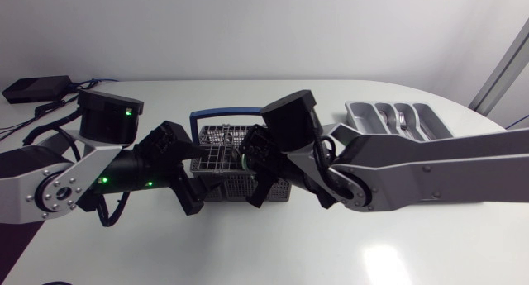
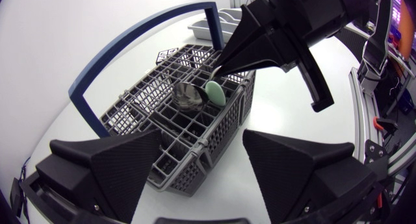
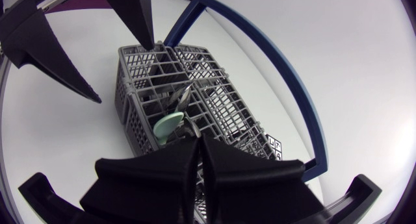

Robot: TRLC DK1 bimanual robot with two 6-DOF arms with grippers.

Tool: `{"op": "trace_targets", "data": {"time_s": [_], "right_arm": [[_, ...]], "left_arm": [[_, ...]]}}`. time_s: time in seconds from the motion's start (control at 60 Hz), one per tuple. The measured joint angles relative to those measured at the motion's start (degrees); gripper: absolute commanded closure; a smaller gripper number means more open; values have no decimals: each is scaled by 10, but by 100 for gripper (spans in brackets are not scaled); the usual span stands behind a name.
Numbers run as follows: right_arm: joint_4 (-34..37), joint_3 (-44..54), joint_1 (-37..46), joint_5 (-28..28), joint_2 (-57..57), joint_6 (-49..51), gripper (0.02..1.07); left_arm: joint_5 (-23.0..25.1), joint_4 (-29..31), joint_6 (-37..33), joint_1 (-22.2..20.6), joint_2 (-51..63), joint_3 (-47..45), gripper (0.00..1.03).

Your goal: Transfer all utensils from the basket to the drawer tray.

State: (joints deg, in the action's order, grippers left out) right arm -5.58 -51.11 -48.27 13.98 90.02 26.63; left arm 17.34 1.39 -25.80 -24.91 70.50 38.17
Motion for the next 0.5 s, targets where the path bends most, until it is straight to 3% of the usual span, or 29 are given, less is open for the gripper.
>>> {"op": "trace_targets", "data": {"time_s": [0.5], "right_arm": [[-41,20,0,-2,-80,2,101]], "left_arm": [[0,-5,0,-7,1,-4,16]]}}
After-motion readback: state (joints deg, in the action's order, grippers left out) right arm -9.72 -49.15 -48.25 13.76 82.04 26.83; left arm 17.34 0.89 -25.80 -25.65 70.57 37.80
